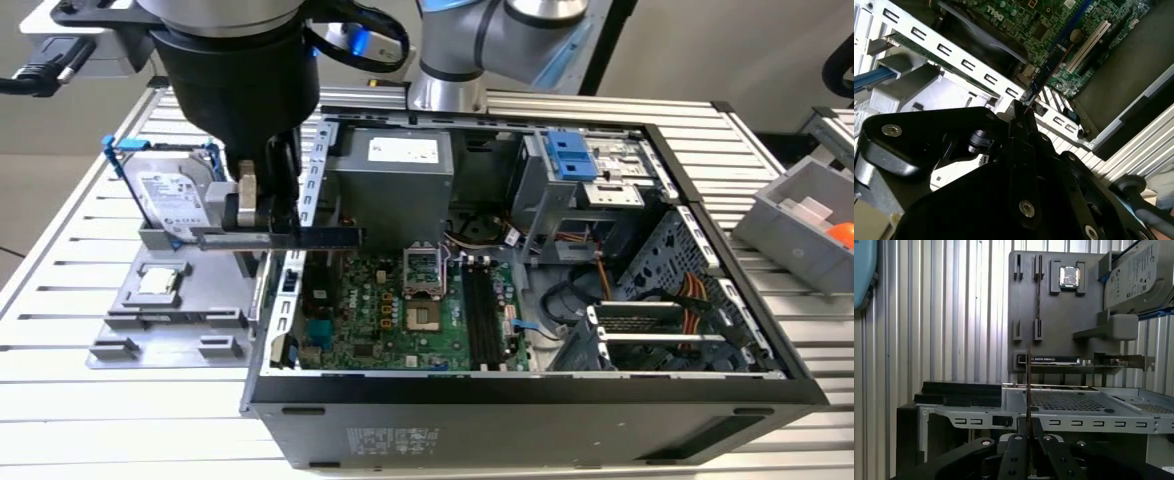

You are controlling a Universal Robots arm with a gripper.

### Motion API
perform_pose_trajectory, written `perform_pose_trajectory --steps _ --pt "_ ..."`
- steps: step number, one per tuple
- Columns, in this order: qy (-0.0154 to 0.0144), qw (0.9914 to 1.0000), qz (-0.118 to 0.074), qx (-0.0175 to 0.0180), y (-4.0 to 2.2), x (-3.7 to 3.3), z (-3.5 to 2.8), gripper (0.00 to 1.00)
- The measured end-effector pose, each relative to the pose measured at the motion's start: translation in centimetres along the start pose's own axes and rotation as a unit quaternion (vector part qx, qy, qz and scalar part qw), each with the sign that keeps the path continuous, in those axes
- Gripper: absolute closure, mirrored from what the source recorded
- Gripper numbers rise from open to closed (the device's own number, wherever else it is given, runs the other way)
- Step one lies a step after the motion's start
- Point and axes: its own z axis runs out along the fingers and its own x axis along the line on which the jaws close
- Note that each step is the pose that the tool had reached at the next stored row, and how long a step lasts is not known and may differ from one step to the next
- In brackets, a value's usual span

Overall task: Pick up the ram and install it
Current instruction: 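Pick up the ram and move it above insertion slot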

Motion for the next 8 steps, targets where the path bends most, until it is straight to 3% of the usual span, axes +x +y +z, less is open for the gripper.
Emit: perform_pose_trajectory --steps 8 --pt "0.0 1.0 -0.001 0.0 -1.76 0.02 -0.03 1.0"
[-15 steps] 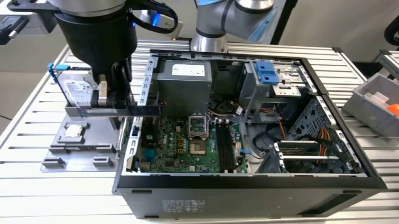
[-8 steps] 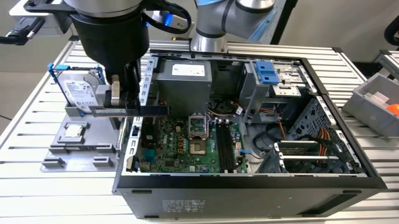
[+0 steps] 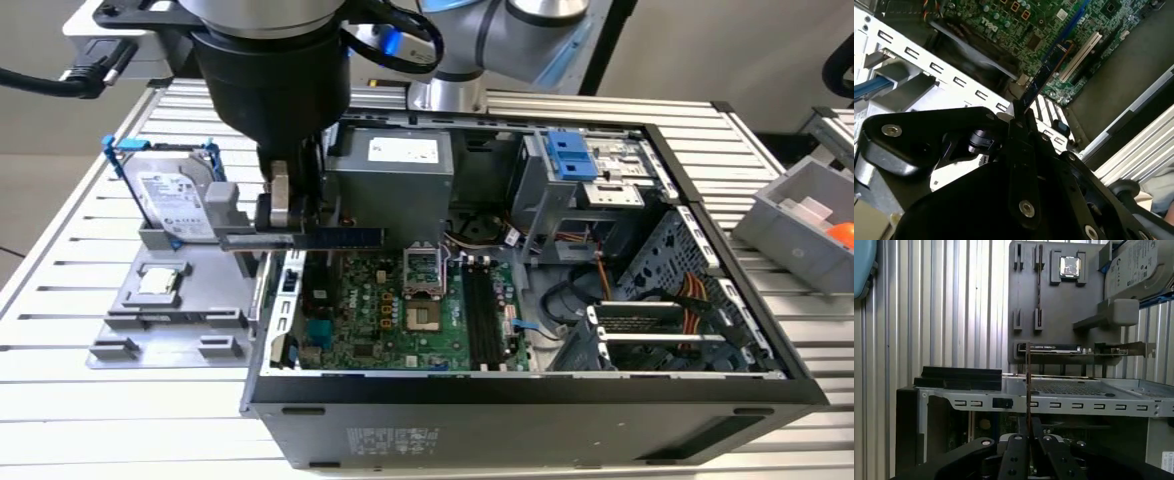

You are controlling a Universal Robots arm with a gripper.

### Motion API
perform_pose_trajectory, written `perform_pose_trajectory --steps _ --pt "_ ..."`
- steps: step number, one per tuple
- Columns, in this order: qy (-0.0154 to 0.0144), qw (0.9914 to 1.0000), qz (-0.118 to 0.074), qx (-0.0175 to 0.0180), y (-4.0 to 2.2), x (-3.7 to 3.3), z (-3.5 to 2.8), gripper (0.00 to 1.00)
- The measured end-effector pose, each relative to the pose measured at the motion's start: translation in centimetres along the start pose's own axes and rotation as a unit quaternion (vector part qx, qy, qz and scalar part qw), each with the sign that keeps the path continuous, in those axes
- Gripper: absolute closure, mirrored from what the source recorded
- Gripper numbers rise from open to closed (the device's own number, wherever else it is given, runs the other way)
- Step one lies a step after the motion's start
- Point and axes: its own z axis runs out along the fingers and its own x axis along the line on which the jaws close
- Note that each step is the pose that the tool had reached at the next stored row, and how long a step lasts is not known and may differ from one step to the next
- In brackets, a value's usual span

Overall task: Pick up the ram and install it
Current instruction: 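Pick up the ram and move it above insertion slot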

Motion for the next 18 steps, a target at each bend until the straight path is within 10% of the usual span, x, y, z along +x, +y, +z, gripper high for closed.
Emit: perform_pose_trajectory --steps 18 --pt "0.0 1.0 -0.002 -0.0001 -3.77 0.05 -0.06 1.0"
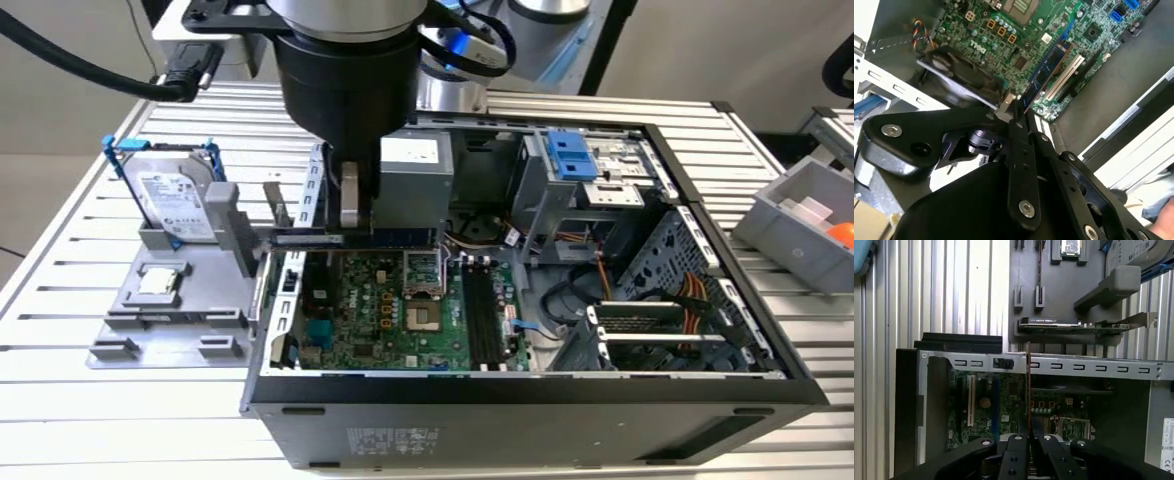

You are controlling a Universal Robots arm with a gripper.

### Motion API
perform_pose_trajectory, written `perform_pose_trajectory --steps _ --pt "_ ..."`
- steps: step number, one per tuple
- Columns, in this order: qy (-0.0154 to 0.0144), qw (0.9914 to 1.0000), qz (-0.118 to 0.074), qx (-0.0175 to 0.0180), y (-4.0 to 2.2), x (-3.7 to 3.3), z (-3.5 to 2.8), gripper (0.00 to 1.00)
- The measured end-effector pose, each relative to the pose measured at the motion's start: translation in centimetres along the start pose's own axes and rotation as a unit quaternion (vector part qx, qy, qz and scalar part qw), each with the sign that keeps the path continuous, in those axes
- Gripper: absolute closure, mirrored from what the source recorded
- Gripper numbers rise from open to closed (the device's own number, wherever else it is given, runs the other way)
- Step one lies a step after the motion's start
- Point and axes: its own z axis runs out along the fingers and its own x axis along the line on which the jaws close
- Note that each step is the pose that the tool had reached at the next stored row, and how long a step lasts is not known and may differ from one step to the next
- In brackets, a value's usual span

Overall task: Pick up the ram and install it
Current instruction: 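Pick up the ram and move it above insertion slot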

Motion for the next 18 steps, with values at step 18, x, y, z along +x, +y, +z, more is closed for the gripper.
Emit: perform_pose_trajectory --steps 18 --pt "0.0001 1.0 -0.001 -0.0001 -3.4 0.06 -0.07 1.0"
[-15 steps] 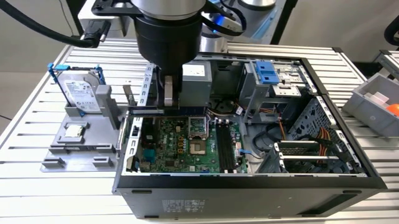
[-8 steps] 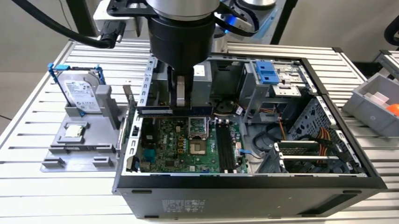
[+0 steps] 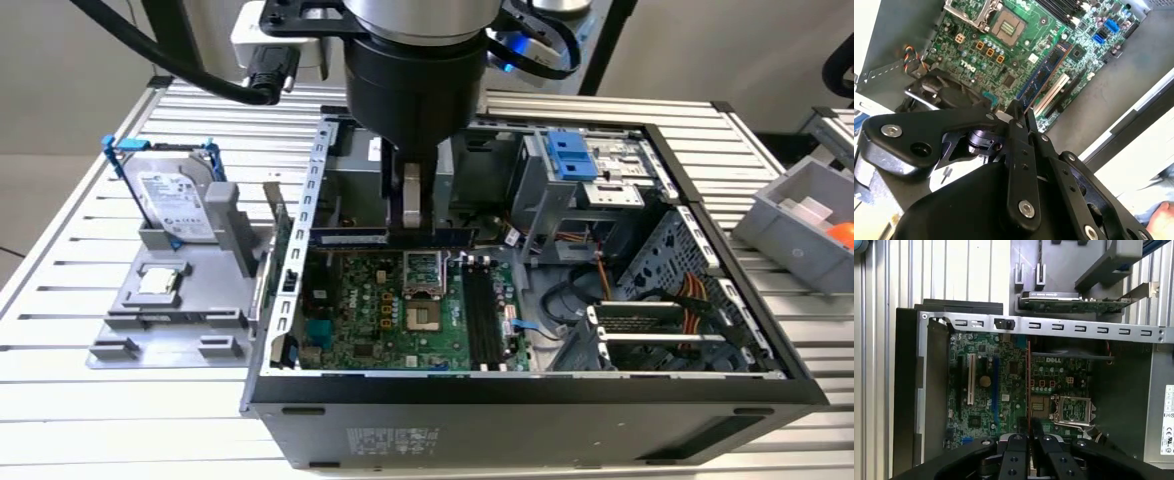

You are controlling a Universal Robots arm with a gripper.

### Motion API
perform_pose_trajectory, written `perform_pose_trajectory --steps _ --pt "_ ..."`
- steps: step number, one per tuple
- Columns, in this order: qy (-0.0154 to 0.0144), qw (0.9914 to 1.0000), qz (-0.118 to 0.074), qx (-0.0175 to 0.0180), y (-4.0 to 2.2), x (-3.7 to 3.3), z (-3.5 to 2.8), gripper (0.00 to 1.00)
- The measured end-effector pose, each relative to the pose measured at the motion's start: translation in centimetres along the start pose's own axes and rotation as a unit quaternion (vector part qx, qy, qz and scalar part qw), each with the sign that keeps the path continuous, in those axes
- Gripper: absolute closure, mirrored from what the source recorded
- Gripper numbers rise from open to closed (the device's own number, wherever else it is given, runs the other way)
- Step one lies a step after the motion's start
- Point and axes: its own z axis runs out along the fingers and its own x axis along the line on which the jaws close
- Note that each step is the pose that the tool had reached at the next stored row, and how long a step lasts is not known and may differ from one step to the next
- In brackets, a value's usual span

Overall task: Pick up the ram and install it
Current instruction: 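Pick up the ram and move it above insertion slot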

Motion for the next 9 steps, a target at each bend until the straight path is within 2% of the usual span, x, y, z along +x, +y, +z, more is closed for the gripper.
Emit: perform_pose_trajectory --steps 5,6,9 --pt "0.0 1.0 0.0 0.0 -0.79 0.01 -0.01 1.0" --pt "0.0 1.0 0.0 0.0 -1.27 0.02 -0.02 1.0" --pt "0.0 1.0 0.0 0.0 -2.04 0.04 -0.04 1.0"
